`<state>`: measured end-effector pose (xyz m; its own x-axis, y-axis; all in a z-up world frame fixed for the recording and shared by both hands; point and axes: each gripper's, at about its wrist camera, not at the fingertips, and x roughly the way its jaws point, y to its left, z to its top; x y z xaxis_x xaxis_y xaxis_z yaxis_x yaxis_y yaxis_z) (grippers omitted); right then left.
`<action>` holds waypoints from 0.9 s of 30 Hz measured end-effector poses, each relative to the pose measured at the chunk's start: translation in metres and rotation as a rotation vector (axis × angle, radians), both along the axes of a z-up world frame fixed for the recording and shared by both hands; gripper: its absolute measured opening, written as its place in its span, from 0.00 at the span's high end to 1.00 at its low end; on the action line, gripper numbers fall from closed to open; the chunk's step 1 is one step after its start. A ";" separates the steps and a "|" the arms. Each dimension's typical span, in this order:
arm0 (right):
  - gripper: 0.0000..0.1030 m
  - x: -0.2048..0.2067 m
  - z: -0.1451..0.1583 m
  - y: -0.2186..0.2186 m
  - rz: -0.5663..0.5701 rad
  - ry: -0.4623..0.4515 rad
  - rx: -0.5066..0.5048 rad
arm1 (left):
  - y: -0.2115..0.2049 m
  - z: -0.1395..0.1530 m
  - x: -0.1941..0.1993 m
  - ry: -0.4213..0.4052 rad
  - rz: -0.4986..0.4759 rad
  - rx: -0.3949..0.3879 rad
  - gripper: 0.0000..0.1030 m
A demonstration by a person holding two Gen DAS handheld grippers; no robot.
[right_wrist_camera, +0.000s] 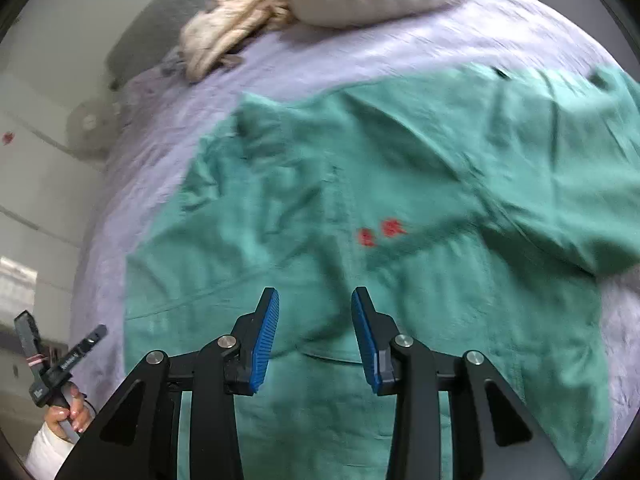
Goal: Fold large clothes
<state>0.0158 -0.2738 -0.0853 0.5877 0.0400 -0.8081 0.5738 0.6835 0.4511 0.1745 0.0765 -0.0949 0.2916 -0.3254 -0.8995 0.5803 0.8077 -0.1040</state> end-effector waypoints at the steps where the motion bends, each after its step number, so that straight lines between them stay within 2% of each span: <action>1: 0.60 0.007 -0.002 0.004 0.018 0.004 -0.001 | -0.005 -0.012 -0.004 0.010 -0.005 0.040 0.94; 4: 0.63 0.019 -0.025 0.009 0.034 0.079 -0.007 | -0.002 -0.044 -0.011 0.031 0.016 0.117 0.94; 6: 0.71 0.010 -0.036 0.004 0.005 0.084 0.036 | 0.007 -0.044 -0.012 0.014 0.030 0.100 0.94; 9: 0.72 -0.007 -0.034 -0.004 -0.038 0.064 0.078 | 0.013 -0.038 -0.012 0.024 0.051 0.116 0.94; 12: 0.62 -0.023 -0.030 -0.007 -0.058 0.092 0.089 | 0.015 -0.025 -0.018 0.016 0.069 0.137 0.94; 14: 0.58 -0.034 -0.025 -0.008 -0.062 0.077 0.109 | 0.013 -0.015 -0.025 0.007 0.077 0.144 0.94; 16: 0.46 -0.049 -0.018 -0.007 -0.069 0.063 0.127 | 0.006 -0.007 -0.034 -0.008 0.081 0.154 0.94; 23: 0.37 -0.086 -0.015 -0.003 -0.094 0.044 0.180 | -0.029 0.009 -0.063 -0.042 0.076 0.178 0.94; 27: 0.28 -0.105 -0.014 -0.006 -0.119 0.022 0.209 | -0.045 0.018 -0.079 -0.043 0.084 0.156 0.93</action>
<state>-0.0895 -0.2799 -0.0995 0.5804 0.1394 -0.8023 0.6560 0.5037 0.5621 0.0957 0.0311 -0.0773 0.3511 -0.1557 -0.9233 0.5114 0.8579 0.0498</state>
